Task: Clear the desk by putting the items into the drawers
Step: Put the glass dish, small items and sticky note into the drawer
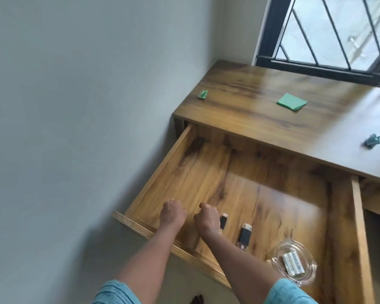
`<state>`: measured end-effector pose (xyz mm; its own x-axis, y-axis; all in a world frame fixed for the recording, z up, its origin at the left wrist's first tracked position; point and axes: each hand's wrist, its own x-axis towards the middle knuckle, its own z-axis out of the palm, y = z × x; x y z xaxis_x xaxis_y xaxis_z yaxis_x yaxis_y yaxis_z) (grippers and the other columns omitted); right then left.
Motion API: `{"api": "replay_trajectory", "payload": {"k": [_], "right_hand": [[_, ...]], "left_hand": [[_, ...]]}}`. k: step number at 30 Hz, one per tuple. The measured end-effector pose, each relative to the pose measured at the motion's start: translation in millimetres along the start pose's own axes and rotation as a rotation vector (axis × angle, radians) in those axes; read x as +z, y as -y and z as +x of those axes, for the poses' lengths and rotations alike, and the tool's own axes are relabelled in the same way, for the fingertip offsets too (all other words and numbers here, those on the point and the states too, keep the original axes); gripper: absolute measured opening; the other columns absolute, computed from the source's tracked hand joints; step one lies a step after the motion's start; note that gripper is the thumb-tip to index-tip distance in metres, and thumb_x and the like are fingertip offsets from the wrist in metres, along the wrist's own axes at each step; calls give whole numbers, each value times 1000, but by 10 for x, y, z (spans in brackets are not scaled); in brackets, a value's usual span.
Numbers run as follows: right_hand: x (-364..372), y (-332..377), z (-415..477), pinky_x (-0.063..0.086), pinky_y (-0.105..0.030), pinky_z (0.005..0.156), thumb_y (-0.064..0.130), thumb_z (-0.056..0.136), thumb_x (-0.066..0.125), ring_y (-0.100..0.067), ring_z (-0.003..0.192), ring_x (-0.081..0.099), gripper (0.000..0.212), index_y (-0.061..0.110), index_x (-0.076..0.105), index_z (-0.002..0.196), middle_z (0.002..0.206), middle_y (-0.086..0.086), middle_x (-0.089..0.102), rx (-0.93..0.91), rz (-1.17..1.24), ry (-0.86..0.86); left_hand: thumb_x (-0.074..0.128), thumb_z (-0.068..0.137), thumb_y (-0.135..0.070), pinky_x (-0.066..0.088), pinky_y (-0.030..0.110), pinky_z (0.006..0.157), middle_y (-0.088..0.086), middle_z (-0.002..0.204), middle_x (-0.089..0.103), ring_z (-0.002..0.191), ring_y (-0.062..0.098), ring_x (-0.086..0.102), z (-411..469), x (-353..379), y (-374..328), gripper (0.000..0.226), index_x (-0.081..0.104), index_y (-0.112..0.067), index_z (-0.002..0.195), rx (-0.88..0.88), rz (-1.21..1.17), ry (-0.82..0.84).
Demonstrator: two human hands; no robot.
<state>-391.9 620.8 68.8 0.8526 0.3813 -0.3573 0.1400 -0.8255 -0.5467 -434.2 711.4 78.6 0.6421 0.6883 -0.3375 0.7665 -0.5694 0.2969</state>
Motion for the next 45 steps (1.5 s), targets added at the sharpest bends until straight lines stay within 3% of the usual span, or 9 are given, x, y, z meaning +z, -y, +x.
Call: {"api": "replay_trajectory", "payload": {"k": [4,9,16,19,22,25,29,38,45], "right_hand": [[115,87,62,52,-33,82,7,91,45,-25,97,58,23,7,61,107,108,-11,60,60,-8,-9],[190,137,133,46,-30,88,12,95,46,-24,105,52,24,7,57,116,116,-11,53,56,-44,-15],[98,205,165,47,-31,88,17,95,50,-22,103,52,24,9,55,117,115,-10,51,47,-47,-15],[-164,174,300,47,-24,77,14,95,47,-16,88,49,16,9,58,104,108,-8,52,-5,-2,-130],[-615,62,538,33,-14,59,14,96,40,-8,74,45,19,8,57,100,101,-2,50,-8,166,-258],[-1157,-78,775,31,-19,55,18,96,39,-10,72,48,25,4,58,104,91,1,50,90,222,-413],[-1827,-229,1017,43,-31,76,10,91,47,-32,99,55,20,0,63,95,105,-12,54,126,104,-510],[-2862,-846,1836,44,-36,94,9,93,51,-34,113,52,28,0,61,117,127,-15,50,49,19,-498],[-3440,-999,2763,40,-33,100,12,91,56,-35,121,49,38,2,53,128,133,-20,50,139,287,-520]], "left_hand": [[52,93,-23,52,30,82,9,116,65,104,23,63,124,27,11,29,65,-9,115,23,6,32],[54,93,-23,52,31,81,8,112,65,102,23,63,209,59,22,26,65,-11,113,51,12,43],[52,92,-19,53,29,78,9,110,65,99,23,63,323,-27,-42,25,67,-8,109,79,1,32],[52,93,-19,52,27,69,8,103,65,88,21,63,382,-153,-164,22,67,-7,104,93,-21,12],[51,94,-16,47,24,61,7,99,64,76,15,55,460,-289,-445,20,67,-6,99,145,-61,-29],[51,93,-14,52,25,69,8,102,65,84,17,60,496,-393,-934,22,68,-7,104,249,-144,-60],[49,90,-14,46,30,93,12,119,63,113,25,57,545,-444,-1703,32,66,-10,117,344,-229,-67],[49,93,-13,42,33,104,13,131,56,122,26,52,1048,-442,-3019,39,54,-6,131,444,-222,-27],[41,94,-8,39,34,104,17,137,51,126,30,48,1808,-388,-3946,42,46,-4,136,421,-160,-57]]}}
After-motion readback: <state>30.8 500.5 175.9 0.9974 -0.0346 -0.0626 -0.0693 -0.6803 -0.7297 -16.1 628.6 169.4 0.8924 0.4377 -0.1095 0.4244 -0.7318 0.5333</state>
